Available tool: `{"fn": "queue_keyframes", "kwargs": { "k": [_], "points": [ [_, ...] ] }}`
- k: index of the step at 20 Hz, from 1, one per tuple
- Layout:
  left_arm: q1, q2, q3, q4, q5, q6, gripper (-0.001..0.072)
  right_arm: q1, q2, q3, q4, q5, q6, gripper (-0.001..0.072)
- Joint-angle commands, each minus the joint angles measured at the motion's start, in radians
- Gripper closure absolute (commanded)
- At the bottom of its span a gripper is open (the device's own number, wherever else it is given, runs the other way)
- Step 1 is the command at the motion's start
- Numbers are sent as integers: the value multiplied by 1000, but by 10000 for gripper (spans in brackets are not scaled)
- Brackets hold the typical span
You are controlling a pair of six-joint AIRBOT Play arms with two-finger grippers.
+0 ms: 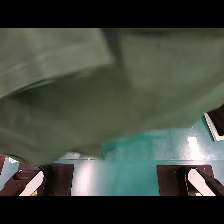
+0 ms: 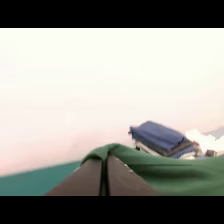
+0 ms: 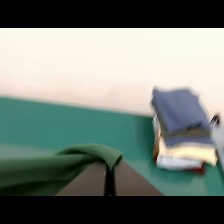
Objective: Fold the shirts.
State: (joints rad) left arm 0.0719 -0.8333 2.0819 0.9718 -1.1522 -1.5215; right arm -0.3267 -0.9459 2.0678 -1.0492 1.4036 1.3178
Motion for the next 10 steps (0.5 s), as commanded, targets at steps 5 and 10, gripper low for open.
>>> {"fn": "queue_keyframes", "kwargs": {
  "k": [5,10],
  "points": [
    [0,-301,-397,24,-262,21,686,160,-328,-266,-19,217,27,697],
    [0,-624,-494,22,-177,36,685,243,-632,-341,-156,211,69,697]
  ]
}}
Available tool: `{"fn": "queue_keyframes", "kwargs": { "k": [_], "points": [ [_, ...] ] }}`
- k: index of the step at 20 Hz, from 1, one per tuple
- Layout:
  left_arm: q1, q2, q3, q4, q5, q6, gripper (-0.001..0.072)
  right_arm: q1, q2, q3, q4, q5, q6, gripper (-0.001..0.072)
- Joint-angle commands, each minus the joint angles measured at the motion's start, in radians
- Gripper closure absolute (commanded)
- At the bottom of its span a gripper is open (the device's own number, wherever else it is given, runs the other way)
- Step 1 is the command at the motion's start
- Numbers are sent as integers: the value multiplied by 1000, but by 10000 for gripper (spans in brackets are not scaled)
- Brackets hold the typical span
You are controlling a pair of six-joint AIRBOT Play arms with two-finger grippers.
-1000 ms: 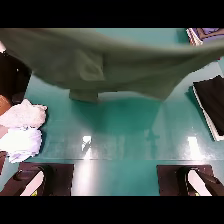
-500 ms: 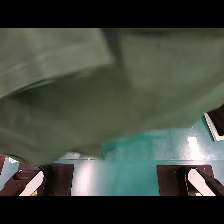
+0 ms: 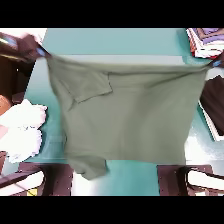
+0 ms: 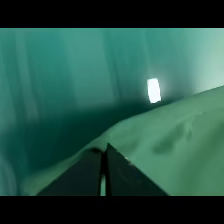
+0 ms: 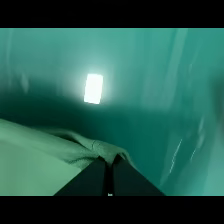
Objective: Fold the shirts.
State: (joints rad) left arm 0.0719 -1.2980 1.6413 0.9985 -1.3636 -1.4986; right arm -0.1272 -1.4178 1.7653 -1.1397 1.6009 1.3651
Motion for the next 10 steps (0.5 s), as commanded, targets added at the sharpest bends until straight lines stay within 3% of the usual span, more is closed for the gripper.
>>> {"fn": "queue_keyframes", "kwargs": {
  "k": [1,6,10],
  "points": [
    [0,-216,-53,-10,104,13,685,49,-227,-11,-66,-6,23,697],
    [0,-348,-33,-104,508,56,685,56,-453,235,-65,-159,24,697],
    [1,-357,23,-100,527,120,685,56,-472,308,-66,-251,23,697]
  ]
}}
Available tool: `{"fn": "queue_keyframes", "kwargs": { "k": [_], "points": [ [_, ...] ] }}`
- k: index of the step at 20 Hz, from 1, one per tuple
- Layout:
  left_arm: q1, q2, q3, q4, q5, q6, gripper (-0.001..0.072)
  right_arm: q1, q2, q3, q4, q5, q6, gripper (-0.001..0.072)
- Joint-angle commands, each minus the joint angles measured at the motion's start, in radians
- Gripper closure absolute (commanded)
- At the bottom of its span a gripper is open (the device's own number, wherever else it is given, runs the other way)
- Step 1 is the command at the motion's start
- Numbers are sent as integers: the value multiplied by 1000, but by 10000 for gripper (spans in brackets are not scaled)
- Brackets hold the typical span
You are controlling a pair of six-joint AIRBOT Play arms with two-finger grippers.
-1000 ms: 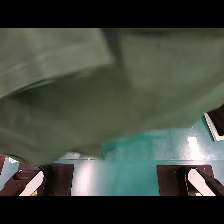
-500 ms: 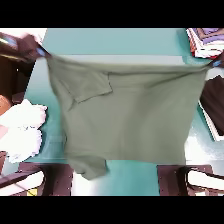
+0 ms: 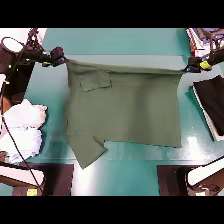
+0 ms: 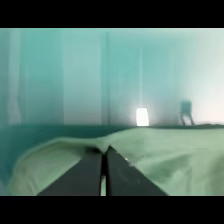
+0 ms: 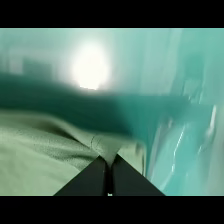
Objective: Fold the shirts.
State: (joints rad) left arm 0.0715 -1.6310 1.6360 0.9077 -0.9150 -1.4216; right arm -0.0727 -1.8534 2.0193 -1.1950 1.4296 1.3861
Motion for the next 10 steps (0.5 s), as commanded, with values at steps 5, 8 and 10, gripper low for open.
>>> {"fn": "queue_keyframes", "kwargs": {
  "k": [5,8,10],
  "points": [
    [1,-21,75,95,-306,75,687,2,41,-80,-15,4,-28,698],
    [1,-21,3,192,-390,75,687,2,127,-267,-64,-45,-27,698],
    [1,-22,-76,207,-362,75,686,5,162,-363,-63,-73,-29,697]
  ]
}}
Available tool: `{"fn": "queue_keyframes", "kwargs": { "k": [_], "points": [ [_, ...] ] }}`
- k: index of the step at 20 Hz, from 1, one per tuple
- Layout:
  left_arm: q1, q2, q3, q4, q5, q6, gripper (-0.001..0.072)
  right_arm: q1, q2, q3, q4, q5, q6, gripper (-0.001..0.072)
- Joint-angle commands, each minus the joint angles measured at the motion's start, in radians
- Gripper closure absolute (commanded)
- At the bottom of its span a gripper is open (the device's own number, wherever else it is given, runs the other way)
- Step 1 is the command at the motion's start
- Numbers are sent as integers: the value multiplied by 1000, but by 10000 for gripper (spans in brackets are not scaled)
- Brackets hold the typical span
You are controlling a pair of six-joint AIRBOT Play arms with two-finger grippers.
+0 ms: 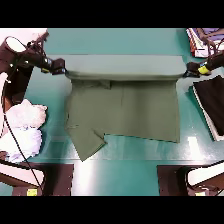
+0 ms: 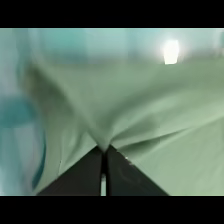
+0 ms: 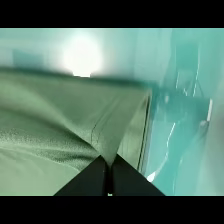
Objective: Fold the shirts.
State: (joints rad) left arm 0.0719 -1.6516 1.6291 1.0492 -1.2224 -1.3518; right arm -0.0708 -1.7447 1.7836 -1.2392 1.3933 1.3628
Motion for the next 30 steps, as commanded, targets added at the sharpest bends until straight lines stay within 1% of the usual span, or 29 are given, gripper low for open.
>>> {"fn": "queue_keyframes", "kwargs": {
  "k": [1,4,6,7,8,9,10,12,13,15,17,21,24,27,29,30],
  "points": [
    [0,-1,-114,62,-26,5,685,3,67,-171,-14,-50,-5,697],
    [0,-1,-240,24,66,6,684,29,97,-282,-11,-86,-5,697],
    [0,-1,-277,24,87,-3,682,46,112,-340,-11,-109,-5,696],
    [0,-1,-280,24,86,-10,622,55,119,-361,-11,-116,-5,695],
    [0,-1,-279,23,80,-11,320,61,121,-374,-10,-114,-5,638],
    [1,-1,-278,23,64,-10,183,63,121,-375,-10,-98,-5,415],
    [1,6,-278,29,38,-10,230,63,122,-372,-10,-75,-5,325],
    [1,55,-279,77,-19,-10,232,53,132,-351,-13,2,-5,326],
    [1,98,-281,113,-45,-22,232,40,153,-356,-13,19,-5,326],
    [0,229,-335,193,-56,-65,232,14,232,-407,-10,6,-6,328],
    [0,365,-446,200,-66,-92,231,-15,332,-491,-10,-28,-6,328],
    [0,592,-755,117,-95,-143,231,-29,498,-640,-9,-71,-29,328],
    [0,699,-979,32,-81,-166,231,-29,570,-698,-10,-92,-29,328],
    [0,726,-1139,-59,-17,-167,231,-29,595,-709,-9,-89,-29,328],
    [0,726,-1205,-116,47,-158,231,-29,599,-705,-9,-89,-29,328],
    [0,726,-1226,-120,74,-159,231,-29,599,-705,-7,-89,-29,328]
  ]
}}
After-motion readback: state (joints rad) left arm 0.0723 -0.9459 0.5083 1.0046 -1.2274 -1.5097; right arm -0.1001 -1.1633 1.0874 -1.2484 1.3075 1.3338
